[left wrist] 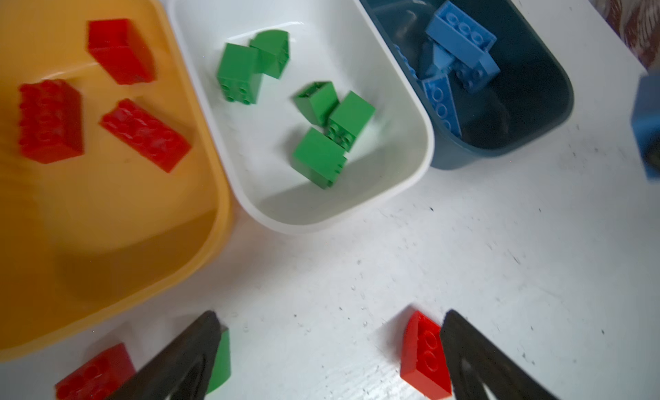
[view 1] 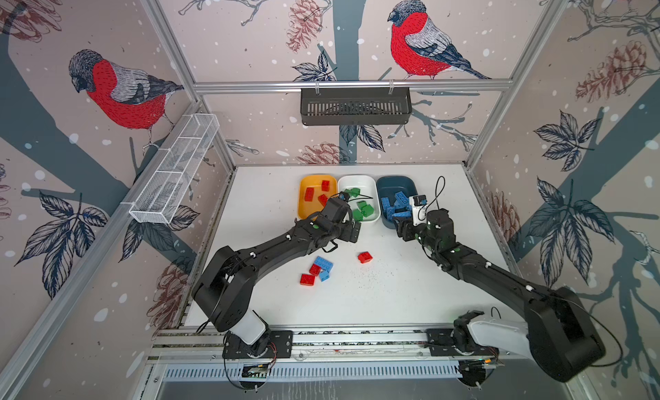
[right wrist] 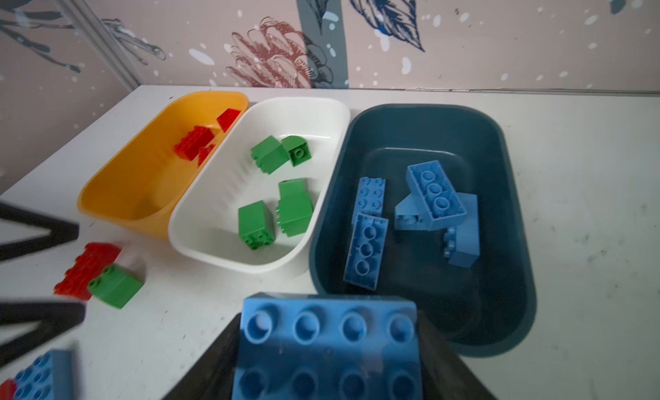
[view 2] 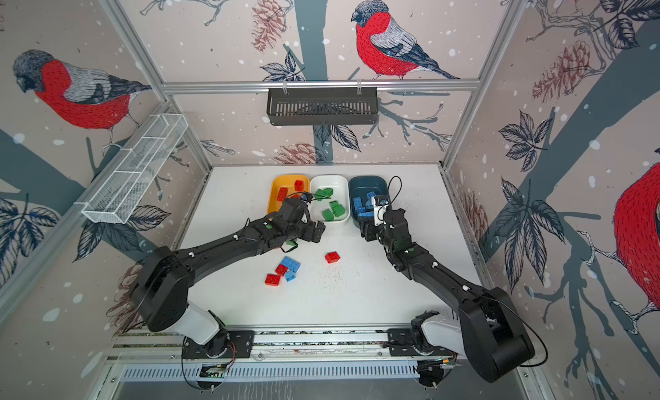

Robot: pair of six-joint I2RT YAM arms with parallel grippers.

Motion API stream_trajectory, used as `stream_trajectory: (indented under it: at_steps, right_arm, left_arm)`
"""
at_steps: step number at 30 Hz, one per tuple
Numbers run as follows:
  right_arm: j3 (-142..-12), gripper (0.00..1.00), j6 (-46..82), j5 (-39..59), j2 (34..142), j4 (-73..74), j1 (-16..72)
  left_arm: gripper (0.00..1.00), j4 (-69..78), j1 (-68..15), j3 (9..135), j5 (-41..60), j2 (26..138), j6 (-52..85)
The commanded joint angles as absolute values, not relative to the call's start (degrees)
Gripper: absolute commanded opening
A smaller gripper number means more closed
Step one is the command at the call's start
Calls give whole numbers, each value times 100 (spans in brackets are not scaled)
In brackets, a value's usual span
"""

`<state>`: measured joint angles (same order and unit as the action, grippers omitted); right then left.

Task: Sort the legos into containers by color
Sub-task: 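Release the light-blue brick into the teal tub while left lowers to a red brick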

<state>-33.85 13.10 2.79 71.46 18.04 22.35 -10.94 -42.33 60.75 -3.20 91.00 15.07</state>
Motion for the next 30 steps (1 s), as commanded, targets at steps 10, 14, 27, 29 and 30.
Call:
stream_trajectory:
  at_steps: [10,14,27,29,30]
  right_arm:
    - [-5019,65,1674,499,8946,903,1633]
    - [-5173,91,1794,326,8956,694,1668]
    - [-4390,99,2232,-138,7558,903,1678]
    - [-4318,100,2294,-175,7395,909,1667]
    - [-4283,99,2321,-167,7318,909,1670]
  left_arm:
    - [96,-1862,-4882,6300,974,9726,420]
    - [93,-1972,-4951,6406,870,9964,361]
    - [72,-2075,-5141,6748,690,10613,132]
    - [66,-2053,-5156,6781,660,10691,153]
    - [63,-2028,-5159,6783,659,10718,150]
